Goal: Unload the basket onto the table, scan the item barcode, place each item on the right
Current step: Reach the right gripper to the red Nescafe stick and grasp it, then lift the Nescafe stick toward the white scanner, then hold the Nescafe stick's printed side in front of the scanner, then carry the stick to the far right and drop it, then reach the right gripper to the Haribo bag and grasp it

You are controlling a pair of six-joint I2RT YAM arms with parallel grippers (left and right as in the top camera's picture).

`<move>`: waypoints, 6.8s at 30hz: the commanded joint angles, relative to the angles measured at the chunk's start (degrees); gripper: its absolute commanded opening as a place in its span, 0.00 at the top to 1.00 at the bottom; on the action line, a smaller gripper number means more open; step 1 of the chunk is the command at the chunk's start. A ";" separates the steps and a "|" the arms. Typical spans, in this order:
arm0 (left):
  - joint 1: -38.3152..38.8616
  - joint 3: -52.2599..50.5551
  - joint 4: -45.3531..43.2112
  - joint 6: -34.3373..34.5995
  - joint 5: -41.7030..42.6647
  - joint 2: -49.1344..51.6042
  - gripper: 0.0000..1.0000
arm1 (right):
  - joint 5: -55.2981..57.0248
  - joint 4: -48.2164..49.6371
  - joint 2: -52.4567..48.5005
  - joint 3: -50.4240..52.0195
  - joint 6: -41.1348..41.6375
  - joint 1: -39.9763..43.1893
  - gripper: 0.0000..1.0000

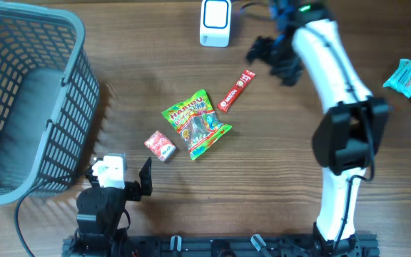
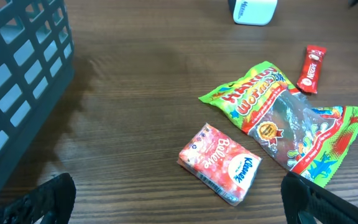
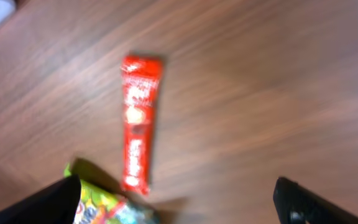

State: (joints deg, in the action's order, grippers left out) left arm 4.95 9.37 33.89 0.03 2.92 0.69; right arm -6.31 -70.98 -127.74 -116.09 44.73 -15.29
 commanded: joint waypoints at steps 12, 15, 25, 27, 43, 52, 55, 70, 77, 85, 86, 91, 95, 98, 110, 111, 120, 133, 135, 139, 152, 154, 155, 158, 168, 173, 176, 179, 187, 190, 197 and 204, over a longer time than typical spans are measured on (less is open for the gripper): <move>-0.31 -0.52 -0.24 -0.90 -0.17 -0.31 0.00 | 11.58 10.40 -3.78 7.91 18.43 -8.81 0.10; -0.31 -0.52 -0.24 -0.90 -0.17 -0.31 0.00 | 7.91 12.24 -6.01 7.91 17.86 -8.52 0.17; -0.31 -0.52 -0.24 -0.90 -0.17 -0.31 0.00 | 6.29 15.30 -12.44 7.91 16.79 -9.25 0.48; -0.31 -0.52 -0.24 -0.90 -0.17 -0.31 0.00 | 6.29 15.41 -13.27 7.91 16.76 -9.29 0.60; -0.31 -0.52 -0.24 -0.90 -0.17 -0.31 0.00 | -2.14 -0.70 -3.50 3.80 -6.45 -6.58 0.96; -0.31 -0.52 -0.24 -0.90 -0.17 -0.31 0.00 | -28.09 -4.57 7.37 3.80 -43.98 -6.64 0.96; -0.31 -0.52 -0.24 -0.90 -0.17 -0.31 0.00 | -28.46 -1.62 7.37 3.82 -44.52 -6.82 0.96; -0.31 -0.52 -0.22 -0.90 -0.17 -0.31 0.00 | -86.12 21.05 7.23 4.48 -90.12 -8.11 0.96; -0.31 -0.52 -0.24 -0.90 -0.17 -0.31 0.00 | -75.93 42.62 7.21 4.48 -97.02 -13.20 0.96; -0.31 -0.52 -0.24 -0.90 -0.17 -0.31 0.00 | -84.67 67.12 7.21 4.46 -97.00 -18.23 0.96; -0.31 -0.52 -0.24 -0.90 -0.17 -0.31 0.00 | -86.68 68.70 7.21 4.46 -96.96 -18.58 0.96; -0.31 -0.52 -0.24 -0.90 -0.17 -0.31 0.00 | -86.62 69.35 7.39 4.44 -96.30 -20.13 0.96; -0.31 -0.52 -0.24 -0.90 -0.17 -0.31 0.00 | -86.62 69.18 7.39 4.44 -95.03 -20.26 0.96; -0.31 -0.52 -0.24 -0.90 -0.17 -0.31 0.00 | -86.62 65.99 7.39 4.44 -83.65 -19.80 0.95; -0.31 -0.52 -0.24 -0.90 -0.17 -0.31 0.00 | -55.41 25.05 7.21 4.48 -51.60 -6.73 0.96; -0.31 -0.52 -0.22 -0.90 -0.17 -0.31 0.00 | -47.60 24.98 7.21 4.48 -46.05 -6.38 0.96; -0.31 -0.52 -0.24 -0.90 -0.17 -0.31 0.00 | -6.99 25.49 5.49 5.95 -25.90 -8.37 0.95; -0.31 -0.52 -0.24 -0.90 -0.17 -0.31 0.00 | -15.72 51.87 -6.19 3.52 -2.51 -7.17 0.95; -0.31 -0.52 -0.24 -0.90 -0.17 -0.31 0.00 | -15.85 54.99 -8.61 1.16 1.46 -6.69 0.95; -0.31 -0.52 -0.24 -0.90 -0.17 -0.31 0.00 | -15.58 56.87 -12.74 -4.31 9.77 -5.73 0.95; -0.31 -0.52 -0.24 -0.90 -0.17 -0.31 0.00 | -15.06 50.95 -15.15 -6.36 11.06 -3.32 0.95; -0.31 -0.52 -0.24 -0.90 -0.17 -0.31 0.00 | -16.63 47.89 -13.66 -6.38 8.24 -2.47 0.95; -0.31 -0.52 -0.24 -0.90 -0.17 -0.31 0.00 | -18.18 46.51 -12.63 -6.38 6.86 -1.99 0.95; -0.31 -0.52 -0.24 -0.90 -0.17 -0.31 0.00 | -21.64 40.59 -8.68 -6.38 3.26 -0.35 0.95; -0.31 -0.52 -0.24 -0.92 -0.17 -0.31 0.00 | -0.37 1.46 5.42 -6.36 -3.08 13.46 0.96; -0.31 -0.52 -0.24 -0.90 -0.17 -0.31 0.00 | 16.85 -6.32 5.22 -2.45 -6.95 25.27 0.96; -0.31 -0.52 -0.24 -0.90 -0.17 -0.31 0.00 | 23.78 -2.14 5.07 3.13 -9.16 30.95 0.96; -0.31 -0.52 -0.24 -0.90 -0.17 -0.31 0.00 | 24.37 6.03 5.05 9.94 -14.95 35.82 0.96; -0.31 -0.52 -0.24 -0.90 -0.17 -0.31 0.00 | 24.02 17.53 5.35 20.00 -16.46 41.64 0.69; -0.31 -0.52 -0.24 -0.90 -0.17 -0.31 0.00 | 18.58 14.75 6.27 16.65 -16.48 41.38 0.00; -0.31 -0.52 -0.24 -0.90 -0.17 -0.31 0.00 | 3.15 2.78 12.09 7.41 -18.53 33.57 0.01; -0.31 -0.52 -0.22 -0.90 -0.17 -0.31 0.00 | -12.33 -0.17 14.58 8.92 -38.66 10.54 0.00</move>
State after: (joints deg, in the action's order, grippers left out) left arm 4.95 9.30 33.89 0.03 2.92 0.69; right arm -10.13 -70.63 -113.89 -107.98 17.65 6.26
